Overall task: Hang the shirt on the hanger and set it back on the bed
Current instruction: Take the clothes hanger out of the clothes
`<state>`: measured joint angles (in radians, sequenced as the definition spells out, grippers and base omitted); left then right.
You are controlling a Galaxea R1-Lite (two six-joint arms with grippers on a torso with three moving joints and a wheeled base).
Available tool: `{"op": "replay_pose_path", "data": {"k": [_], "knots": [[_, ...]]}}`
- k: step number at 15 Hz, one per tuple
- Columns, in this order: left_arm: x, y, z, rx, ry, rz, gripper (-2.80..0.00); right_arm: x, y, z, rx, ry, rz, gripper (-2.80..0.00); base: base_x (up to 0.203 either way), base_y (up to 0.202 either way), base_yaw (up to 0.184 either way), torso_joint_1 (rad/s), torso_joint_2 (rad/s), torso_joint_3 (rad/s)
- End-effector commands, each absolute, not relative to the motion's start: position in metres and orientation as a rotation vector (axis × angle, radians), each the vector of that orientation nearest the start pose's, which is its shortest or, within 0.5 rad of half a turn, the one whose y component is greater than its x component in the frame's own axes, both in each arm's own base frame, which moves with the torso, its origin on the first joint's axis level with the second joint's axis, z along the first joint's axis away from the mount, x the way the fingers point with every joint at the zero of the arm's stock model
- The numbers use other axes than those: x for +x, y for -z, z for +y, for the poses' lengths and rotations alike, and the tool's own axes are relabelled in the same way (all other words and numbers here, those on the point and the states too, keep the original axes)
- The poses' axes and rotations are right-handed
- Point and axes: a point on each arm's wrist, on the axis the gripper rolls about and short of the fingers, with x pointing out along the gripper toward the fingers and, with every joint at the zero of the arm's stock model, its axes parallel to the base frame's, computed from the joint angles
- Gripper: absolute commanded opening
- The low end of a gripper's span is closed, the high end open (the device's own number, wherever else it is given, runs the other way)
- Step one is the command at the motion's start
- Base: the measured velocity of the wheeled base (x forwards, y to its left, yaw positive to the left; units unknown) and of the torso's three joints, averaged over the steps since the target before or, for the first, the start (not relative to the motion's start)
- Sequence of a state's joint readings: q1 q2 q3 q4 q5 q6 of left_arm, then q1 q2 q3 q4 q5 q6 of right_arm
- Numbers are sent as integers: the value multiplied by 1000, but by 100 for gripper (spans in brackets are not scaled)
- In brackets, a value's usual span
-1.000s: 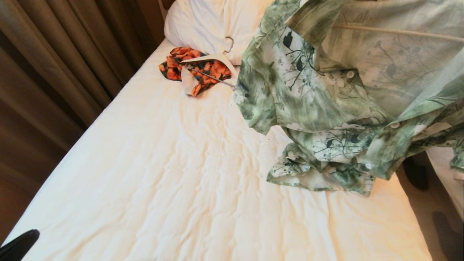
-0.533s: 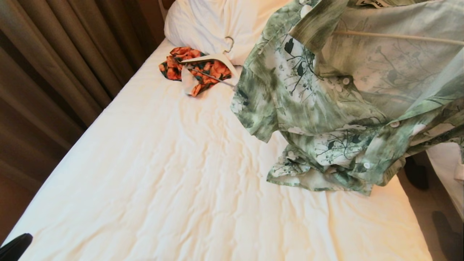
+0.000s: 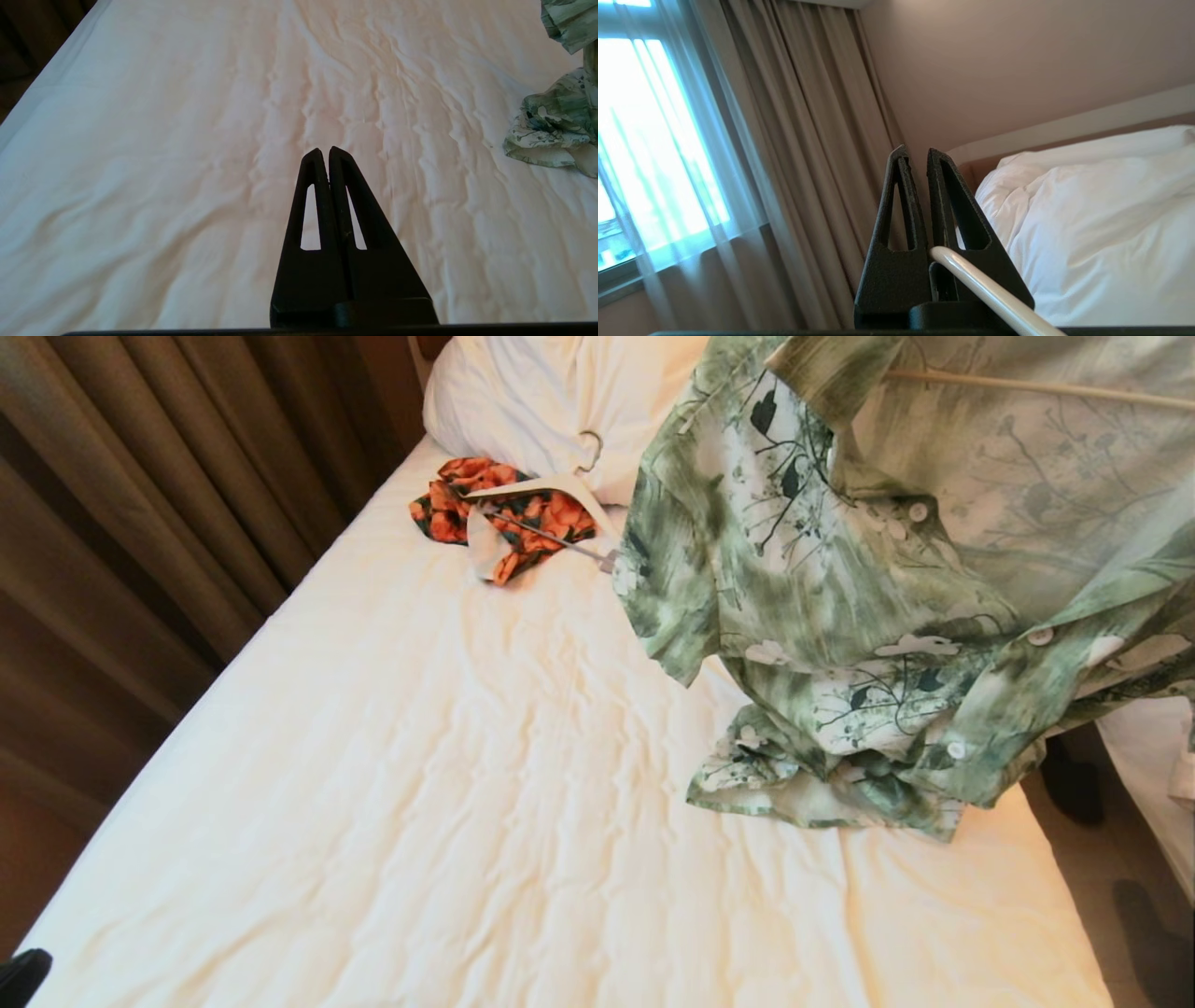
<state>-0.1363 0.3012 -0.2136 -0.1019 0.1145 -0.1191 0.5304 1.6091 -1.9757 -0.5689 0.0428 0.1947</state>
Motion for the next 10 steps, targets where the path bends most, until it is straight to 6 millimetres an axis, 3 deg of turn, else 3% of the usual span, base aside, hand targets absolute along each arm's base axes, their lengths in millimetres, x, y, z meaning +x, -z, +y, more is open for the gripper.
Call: {"op": "replay_pose_path", "data": {"k": [1, 10], "knots": [[-4, -149, 3, -128, 13, -16, -280, 187, -513, 105, 395, -604, -876, -280, 0, 0, 0, 0, 0, 0], [-3, -148, 3, -135, 13, -20, -280, 175, -519, 97, 347, -642, -924, -280, 0, 0, 0, 0, 0, 0]]}}
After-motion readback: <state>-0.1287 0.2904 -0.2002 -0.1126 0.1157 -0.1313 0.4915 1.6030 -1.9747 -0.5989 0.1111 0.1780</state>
